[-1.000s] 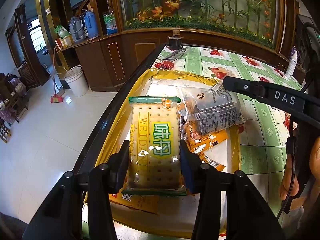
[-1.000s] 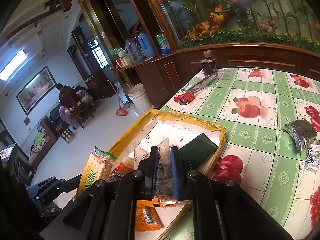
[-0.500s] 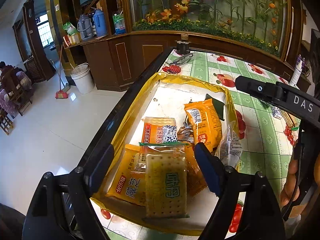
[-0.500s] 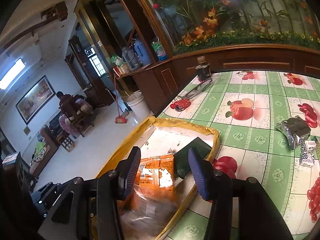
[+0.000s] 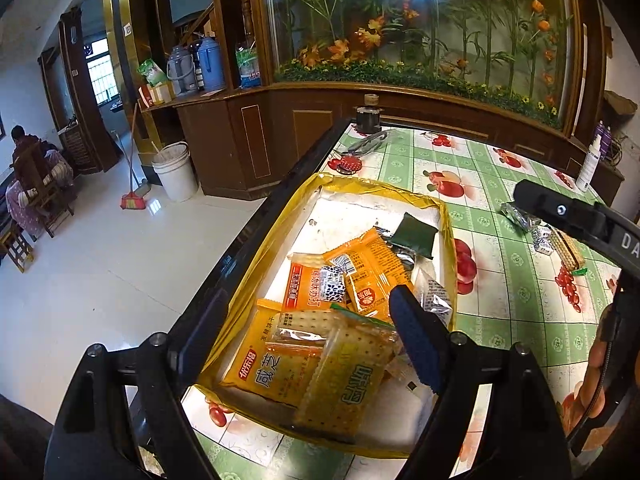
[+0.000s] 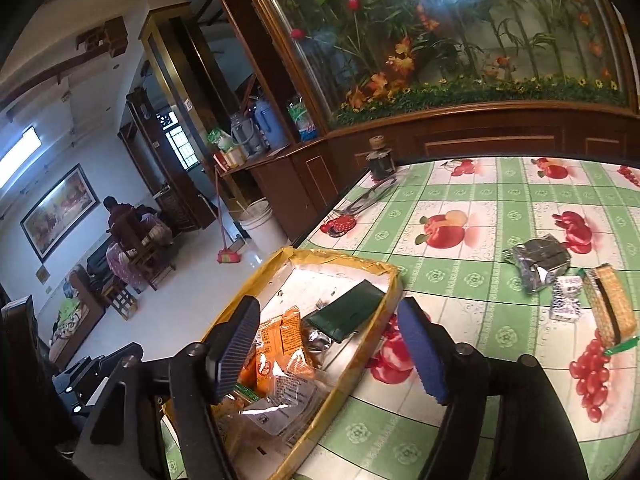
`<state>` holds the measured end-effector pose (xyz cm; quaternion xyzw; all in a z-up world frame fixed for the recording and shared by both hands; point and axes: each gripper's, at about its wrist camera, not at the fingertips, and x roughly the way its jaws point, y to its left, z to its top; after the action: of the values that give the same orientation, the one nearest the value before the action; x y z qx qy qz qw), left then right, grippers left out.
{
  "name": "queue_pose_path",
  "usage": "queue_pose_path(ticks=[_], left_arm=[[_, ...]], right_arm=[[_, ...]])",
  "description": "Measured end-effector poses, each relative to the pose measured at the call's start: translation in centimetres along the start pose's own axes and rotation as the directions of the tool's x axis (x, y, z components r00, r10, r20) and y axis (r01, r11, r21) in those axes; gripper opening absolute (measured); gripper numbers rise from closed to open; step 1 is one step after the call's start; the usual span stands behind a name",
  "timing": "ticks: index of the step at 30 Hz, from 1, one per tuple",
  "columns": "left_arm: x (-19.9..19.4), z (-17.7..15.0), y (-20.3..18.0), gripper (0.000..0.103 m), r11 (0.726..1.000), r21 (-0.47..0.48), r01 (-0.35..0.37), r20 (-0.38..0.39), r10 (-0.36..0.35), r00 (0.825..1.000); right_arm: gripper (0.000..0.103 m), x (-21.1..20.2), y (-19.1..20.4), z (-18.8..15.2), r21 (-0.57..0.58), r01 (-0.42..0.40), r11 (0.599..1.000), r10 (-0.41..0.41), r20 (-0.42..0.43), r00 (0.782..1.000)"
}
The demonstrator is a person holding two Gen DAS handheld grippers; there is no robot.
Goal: Organize snacks
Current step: 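Move both open tools back over the remaining snacks on the table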
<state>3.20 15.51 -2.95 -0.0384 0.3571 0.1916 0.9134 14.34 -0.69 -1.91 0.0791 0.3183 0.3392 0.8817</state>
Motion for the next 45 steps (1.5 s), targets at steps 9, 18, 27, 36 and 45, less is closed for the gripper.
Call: queue_pose_path(ticks=[9,18,27,36,45], left_arm=[[-1.9,0.0,-1.5,0.083,1.0,0.016,0.005,0.034,-0.005,0.999],[-3.5,0.1,-2.9,0.083,0.999,0.025,0.026,0.068,-0.028,0.997],[-4.9,-0.2,-4.1,0.083,0.998,0.038,0.041,0.092,-0.044,0.995],[-5.7,-0.3,-5.1,0.085,0.997,0.056,0.051,0.101,-0.056,0.993],[-6.0,-0.4,-6.3,0.085,0.995,0.077,0.062,0.099,-0.069,0.993]], right_arm=[[0.08,-3.8,-1.3,-0.5,0.012,0.041,0.999,-0.041,0.035,0.999],[0.083,-7.2,-1.8,-1.4,-0.022,0.115,0.993,-0.113,0.074,0.991],[0.085,-9.7,-1.6,-2.5,-0.076,0.179,0.981,-0.172,0.099,0.98],[0.085,-11.4,-2.4,-3.2,-0.072,0.202,0.977,-0.194,0.108,0.975],[0.085,-12.9,-3.9,-3.6,-0.055,0.226,0.973,-0.219,0.112,0.969]])
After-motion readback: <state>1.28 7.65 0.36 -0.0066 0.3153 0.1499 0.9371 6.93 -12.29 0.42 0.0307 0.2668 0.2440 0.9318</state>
